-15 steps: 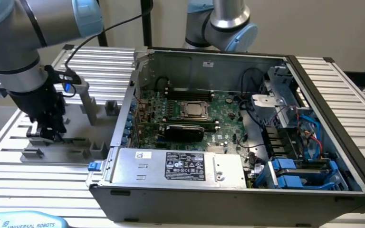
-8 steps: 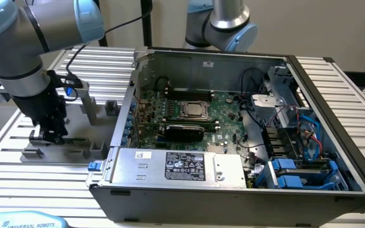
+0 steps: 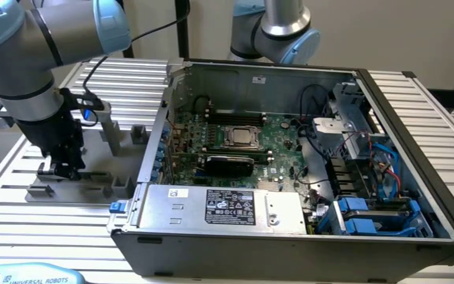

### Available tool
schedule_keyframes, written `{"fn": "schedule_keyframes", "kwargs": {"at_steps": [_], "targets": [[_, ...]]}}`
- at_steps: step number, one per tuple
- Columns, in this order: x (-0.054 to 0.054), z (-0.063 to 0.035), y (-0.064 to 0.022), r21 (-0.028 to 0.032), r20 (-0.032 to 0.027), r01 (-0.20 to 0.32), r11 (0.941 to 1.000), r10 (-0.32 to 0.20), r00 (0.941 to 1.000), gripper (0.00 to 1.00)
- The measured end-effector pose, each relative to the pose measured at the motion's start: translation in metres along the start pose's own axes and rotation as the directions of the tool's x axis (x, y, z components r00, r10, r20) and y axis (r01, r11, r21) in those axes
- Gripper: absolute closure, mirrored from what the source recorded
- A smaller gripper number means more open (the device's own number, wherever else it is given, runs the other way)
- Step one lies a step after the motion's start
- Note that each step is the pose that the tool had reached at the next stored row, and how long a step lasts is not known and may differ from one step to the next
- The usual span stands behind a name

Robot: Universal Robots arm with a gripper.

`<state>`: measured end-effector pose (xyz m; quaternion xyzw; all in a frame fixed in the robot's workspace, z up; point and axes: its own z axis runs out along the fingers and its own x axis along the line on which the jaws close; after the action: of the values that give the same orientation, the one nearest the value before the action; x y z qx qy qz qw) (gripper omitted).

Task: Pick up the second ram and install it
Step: 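Pick up the second ram and move it above second insertion slot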

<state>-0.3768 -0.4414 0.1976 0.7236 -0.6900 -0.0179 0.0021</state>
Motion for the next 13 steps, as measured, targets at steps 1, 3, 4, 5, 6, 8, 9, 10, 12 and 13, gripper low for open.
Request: {"fn": "schedule_keyframes", "kwargs": {"at_steps": [1,3,4,5,6,8,9,10,12,13], "targets": [[0.0001,0.0002,-0.0001,0.0001,0.0001,0.0,1.0,0.0,1.0,0.64],[0.0008,0.0004,-0.0001,0.0002,0.0001,0.0,1.0,0.0,1.0,0.64],[0.0012,0.0005,0.0,0.0002,0.0001,0.0,1.0,0.0,1.0,0.64],[0.0013,0.0005,0.0,0.0002,0.0001,0.0,1.0,0.0,1.0,0.64],[0.0015,0.0006,0.0,0.0003,0.0002,0.0,1.0,0.0,1.0,0.64],[0.0018,0.0006,0.0,0.0002,0.0001,0.0,1.0,0.0,1.0,0.64],[0.0018,0.0007,0.0,0.0002,0.0001,0.0,1.0,0.0,1.0,0.64],[0.0018,0.0006,0.0,0.0002,0.0001,0.0,1.0,0.0,1.0,0.65],[0.0018,0.0007,0.0,0.0002,0.0001,0.0,1.0,0.0,1.0,0.73],[0.0018,0.0006,0.0,0.0001,0.0001,0.0,1.0,0.0,1.0,0.73]]}}
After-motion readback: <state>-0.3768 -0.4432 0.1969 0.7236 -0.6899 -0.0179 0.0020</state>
